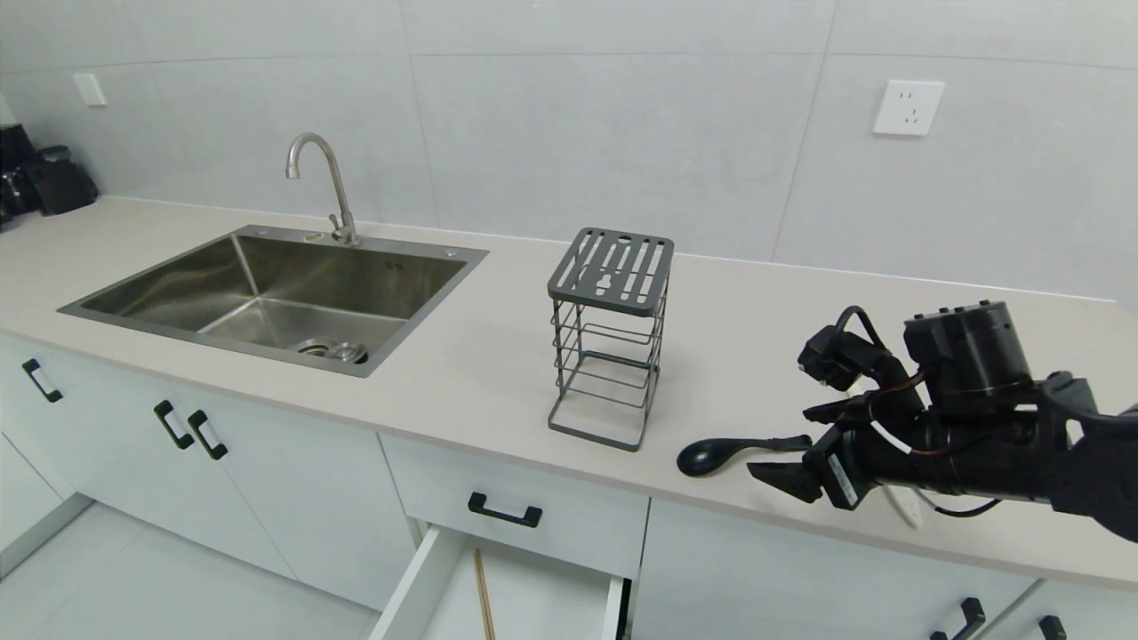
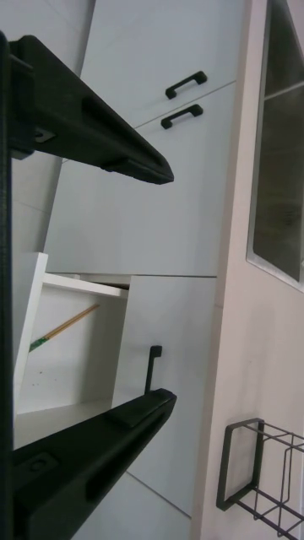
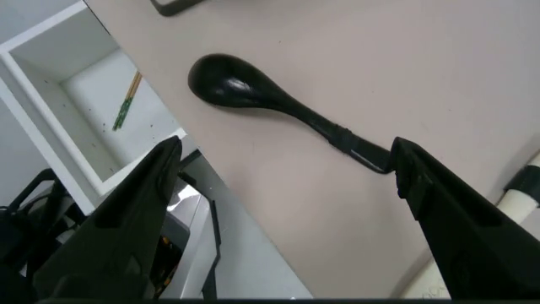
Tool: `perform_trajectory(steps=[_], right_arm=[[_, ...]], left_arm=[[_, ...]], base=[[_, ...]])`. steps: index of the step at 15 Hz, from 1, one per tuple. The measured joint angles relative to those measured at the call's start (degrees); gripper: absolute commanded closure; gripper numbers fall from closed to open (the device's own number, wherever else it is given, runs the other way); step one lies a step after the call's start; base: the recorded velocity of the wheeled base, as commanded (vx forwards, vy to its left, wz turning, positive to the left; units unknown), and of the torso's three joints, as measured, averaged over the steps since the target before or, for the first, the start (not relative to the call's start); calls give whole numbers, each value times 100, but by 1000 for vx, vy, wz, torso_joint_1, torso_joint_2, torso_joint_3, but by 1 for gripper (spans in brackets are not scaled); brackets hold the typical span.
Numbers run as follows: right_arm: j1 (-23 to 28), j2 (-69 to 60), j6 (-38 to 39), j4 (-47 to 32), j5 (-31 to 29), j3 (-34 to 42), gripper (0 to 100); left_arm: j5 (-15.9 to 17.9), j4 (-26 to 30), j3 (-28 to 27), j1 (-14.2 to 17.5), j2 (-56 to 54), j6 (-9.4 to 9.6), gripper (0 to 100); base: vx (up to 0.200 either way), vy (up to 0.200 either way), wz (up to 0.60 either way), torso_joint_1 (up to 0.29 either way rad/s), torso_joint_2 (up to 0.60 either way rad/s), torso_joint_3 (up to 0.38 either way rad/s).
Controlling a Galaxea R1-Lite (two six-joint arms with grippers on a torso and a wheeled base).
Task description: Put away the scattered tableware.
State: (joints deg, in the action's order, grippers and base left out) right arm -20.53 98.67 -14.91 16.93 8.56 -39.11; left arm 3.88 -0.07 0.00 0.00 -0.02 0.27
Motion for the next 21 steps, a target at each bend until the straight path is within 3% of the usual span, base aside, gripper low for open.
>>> perform_trajectory(steps=[5, 17, 21], right_arm=[[226, 332, -169, 1, 0, -22, 0], [154, 981, -358, 26, 9, -463, 0], [157, 1164, -397, 28, 293, -636, 0]], left_arm=[[0, 0, 0, 0, 0, 0, 0], [0, 0, 0, 0, 0, 0, 0], [0, 0, 0, 0, 0, 0, 0]], base=[[0, 0, 0, 0, 0, 0], [0, 0, 0, 0, 0, 0], [0, 0, 0, 0, 0, 0]])
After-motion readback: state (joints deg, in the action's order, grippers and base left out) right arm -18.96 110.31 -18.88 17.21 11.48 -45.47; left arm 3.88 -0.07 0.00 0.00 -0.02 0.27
